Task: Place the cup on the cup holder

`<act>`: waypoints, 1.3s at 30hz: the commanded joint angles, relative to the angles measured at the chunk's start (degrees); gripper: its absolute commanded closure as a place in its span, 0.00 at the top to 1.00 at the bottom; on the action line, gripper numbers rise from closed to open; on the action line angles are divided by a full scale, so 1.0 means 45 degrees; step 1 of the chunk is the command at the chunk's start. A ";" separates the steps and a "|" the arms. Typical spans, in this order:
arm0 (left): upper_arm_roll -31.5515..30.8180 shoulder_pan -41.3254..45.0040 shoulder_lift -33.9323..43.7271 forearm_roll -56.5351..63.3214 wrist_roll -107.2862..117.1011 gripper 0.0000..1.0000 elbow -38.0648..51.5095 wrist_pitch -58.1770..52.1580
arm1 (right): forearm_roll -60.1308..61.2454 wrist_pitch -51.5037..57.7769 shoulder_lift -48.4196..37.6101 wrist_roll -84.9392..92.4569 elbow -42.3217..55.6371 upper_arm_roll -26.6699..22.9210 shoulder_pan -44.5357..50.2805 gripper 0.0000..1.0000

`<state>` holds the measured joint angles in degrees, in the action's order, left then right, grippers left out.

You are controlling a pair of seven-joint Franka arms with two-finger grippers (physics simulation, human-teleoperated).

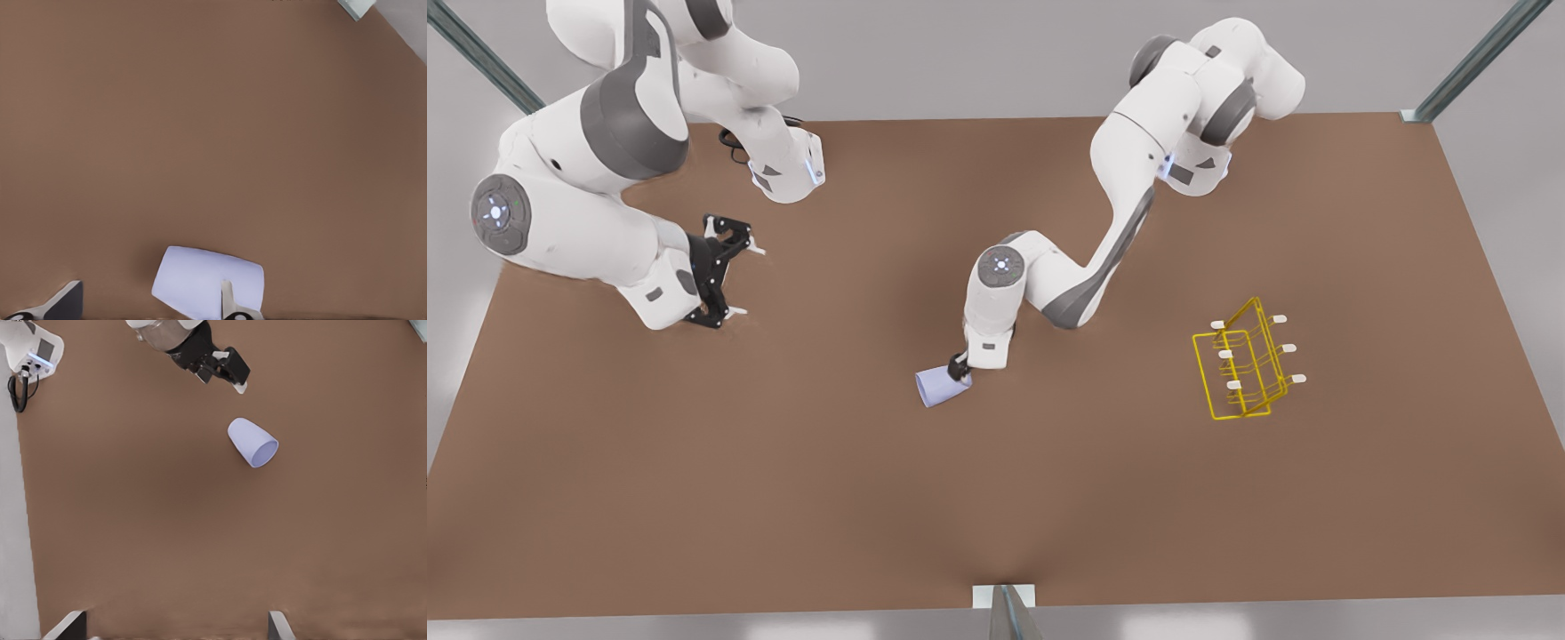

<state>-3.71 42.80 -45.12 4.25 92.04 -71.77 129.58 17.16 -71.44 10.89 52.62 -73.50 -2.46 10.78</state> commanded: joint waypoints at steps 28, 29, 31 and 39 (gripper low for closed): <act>-0.0758 -0.0701 -0.2375 -0.0124 1.7984 1.00 0.1301 0.3606 | -0.3168 0.1501 0.0041 -1.8822 -0.0053 -0.0019 0.0416 1.00; -0.0777 -0.0643 -0.2395 -0.0318 1.8003 1.00 0.1126 0.3606 | -0.3168 0.1501 0.0061 -1.8802 -0.0053 -0.0019 0.0416 1.00; -0.0992 -0.0604 -0.2395 -0.0671 1.7965 1.00 0.1086 0.3606 | -0.3168 0.1501 0.0236 -1.8802 -0.0053 -0.0038 0.0397 1.00; -0.1129 -0.0409 -0.2844 -0.0651 1.7886 1.00 0.0910 0.3997 | -0.3324 0.1501 0.0471 -1.6928 0.0181 -0.0038 0.0397 1.00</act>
<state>-8.78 40.98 -57.78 1.56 165.88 -67.71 145.88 2.33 -64.59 13.13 -19.80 -72.85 -2.64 12.56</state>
